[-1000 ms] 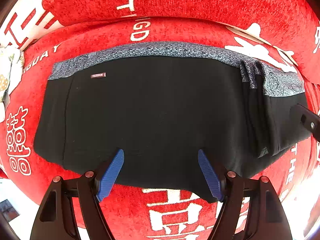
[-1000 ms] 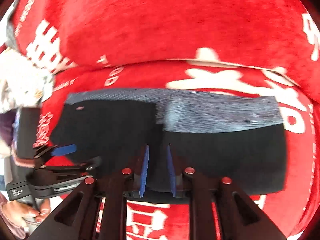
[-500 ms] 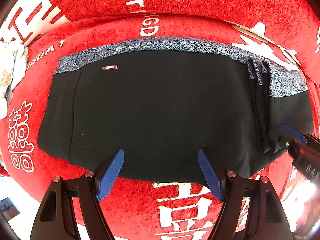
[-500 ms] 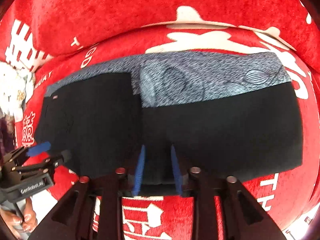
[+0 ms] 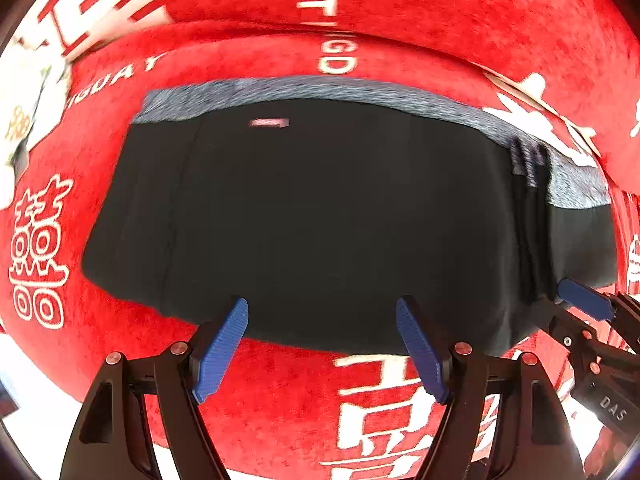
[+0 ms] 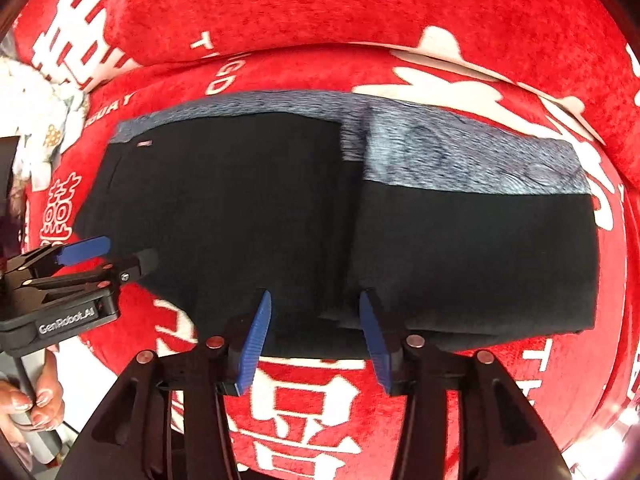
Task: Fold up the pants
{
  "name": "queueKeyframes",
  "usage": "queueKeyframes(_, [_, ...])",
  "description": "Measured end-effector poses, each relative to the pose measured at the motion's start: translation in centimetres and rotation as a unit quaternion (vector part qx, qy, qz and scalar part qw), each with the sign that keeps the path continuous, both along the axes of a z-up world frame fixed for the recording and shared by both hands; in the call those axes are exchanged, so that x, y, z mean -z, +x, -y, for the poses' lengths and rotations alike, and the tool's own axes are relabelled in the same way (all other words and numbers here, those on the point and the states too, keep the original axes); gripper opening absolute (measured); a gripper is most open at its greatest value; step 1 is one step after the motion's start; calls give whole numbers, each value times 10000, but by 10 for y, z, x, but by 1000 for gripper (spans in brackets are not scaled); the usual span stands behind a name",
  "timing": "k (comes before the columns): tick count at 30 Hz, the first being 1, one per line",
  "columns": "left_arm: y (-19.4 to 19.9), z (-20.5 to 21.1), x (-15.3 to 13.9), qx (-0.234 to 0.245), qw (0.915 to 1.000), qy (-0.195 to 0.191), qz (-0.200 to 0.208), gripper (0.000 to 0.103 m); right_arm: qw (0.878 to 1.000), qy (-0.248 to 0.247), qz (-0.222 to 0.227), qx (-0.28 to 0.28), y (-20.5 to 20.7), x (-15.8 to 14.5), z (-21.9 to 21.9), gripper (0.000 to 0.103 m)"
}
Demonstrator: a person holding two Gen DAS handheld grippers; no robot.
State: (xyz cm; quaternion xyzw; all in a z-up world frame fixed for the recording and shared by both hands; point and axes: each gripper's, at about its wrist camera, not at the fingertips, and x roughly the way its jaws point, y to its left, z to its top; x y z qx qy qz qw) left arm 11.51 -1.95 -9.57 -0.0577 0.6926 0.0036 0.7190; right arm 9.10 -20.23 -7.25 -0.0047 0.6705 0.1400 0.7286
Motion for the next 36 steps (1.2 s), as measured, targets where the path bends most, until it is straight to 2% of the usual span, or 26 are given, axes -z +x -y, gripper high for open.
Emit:
queueKeyframes(6, [-9,-37,1,-320,9995,-40,-33,77,9997,-9,12,-234,-1,-1,-26,57])
queueKeyframes(12, [-18,-92,6,-1023,9925,-668,-26,77,9988,-173,-10,-464,-1,5,-44,58])
queueKeyframes(14, [-21,-109,9,-1218,9885,-893,16,77,9984,-227,-88,-513,0,10,-48,62])
queueKeyframes(19, [-30,-147,21,-1619,9736,-1612,11,77,9983,-168,-321,-445,1,21,-52,64])
queueKeyframes(20, [-34,-154,23,-1713,9680,-1833,13,77,9984,-142,-360,-412,0,22,-52,64])
queueKeyframes(23, [-37,-170,34,-1969,9558,-2184,-28,77,9985,-50,-468,-284,-1,27,-50,64])
queueKeyframes(26, [-46,-186,46,-2297,9357,-2679,4,77,9983,0,-560,-185,-2,30,-47,64])
queueKeyframes(27, [-49,-189,52,-2394,9233,-3004,9,77,9982,12,-572,-172,-3,30,-46,65])
queueKeyframes(28, [-48,-188,55,-2438,9179,-3131,-8,77,9981,26,-590,-167,-3,31,-44,66])
queueKeyframes(29, [-46,-188,58,-2462,9153,-3186,-18,77,9980,22,-604,-168,-3,32,-45,67])
queueKeyframes(34, [-38,-171,57,-2375,9164,-3219,117,77,9978,-35,-623,-221,-5,34,-47,68])
queueKeyframes(36, [-37,-175,60,-2408,9131,-3287,160,77,9977,-36,-633,-220,-5,35,-47,69])
